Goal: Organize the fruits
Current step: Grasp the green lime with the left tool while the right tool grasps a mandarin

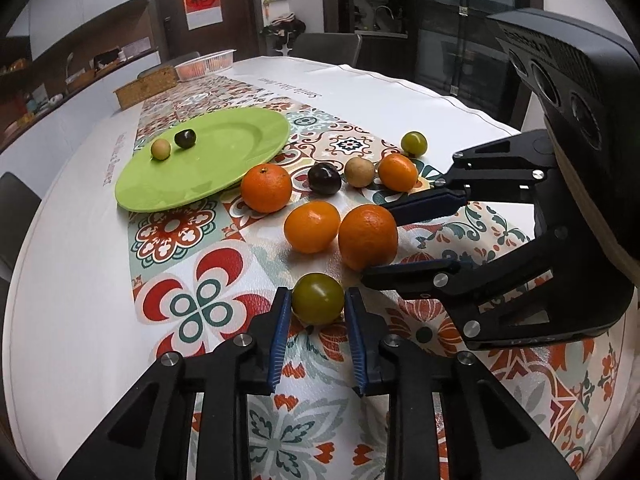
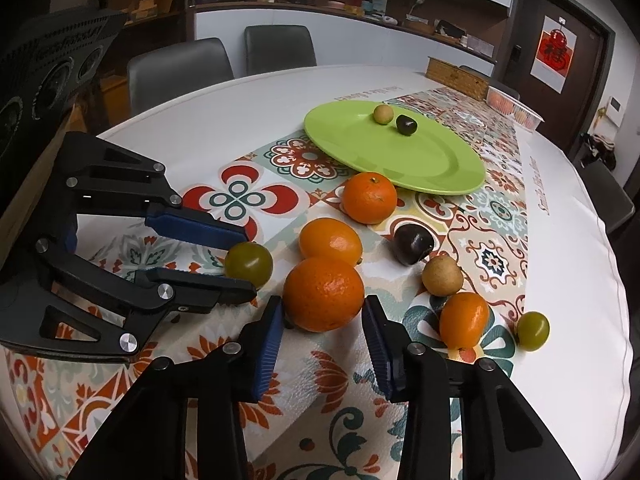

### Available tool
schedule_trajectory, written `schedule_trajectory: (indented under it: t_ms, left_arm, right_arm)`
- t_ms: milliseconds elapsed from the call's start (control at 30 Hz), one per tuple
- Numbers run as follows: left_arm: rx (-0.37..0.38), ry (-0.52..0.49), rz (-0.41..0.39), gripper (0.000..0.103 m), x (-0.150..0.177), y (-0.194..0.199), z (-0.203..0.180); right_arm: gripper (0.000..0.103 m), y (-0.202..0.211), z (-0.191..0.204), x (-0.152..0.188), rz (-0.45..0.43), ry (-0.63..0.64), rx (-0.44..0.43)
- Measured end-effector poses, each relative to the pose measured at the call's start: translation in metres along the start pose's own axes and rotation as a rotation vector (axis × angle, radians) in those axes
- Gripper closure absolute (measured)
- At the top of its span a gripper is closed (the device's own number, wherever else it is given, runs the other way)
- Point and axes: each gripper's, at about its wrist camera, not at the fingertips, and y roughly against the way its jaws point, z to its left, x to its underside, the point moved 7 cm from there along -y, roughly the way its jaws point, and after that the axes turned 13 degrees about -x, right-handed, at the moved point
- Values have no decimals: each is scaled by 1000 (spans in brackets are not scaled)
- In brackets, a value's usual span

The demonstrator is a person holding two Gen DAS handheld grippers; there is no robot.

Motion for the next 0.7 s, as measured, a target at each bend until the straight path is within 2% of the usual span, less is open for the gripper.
schedule_trajectory:
  t_ms: [267, 700]
  left_arm:
    - [-26, 72, -5, 76, 0, 12, 8]
    - [-96, 197, -65, 76, -15, 45, 19]
  right_arm:
    - [63, 12, 1, 0, -41, -51, 9]
    - [63, 47, 8, -9, -141, -98, 26]
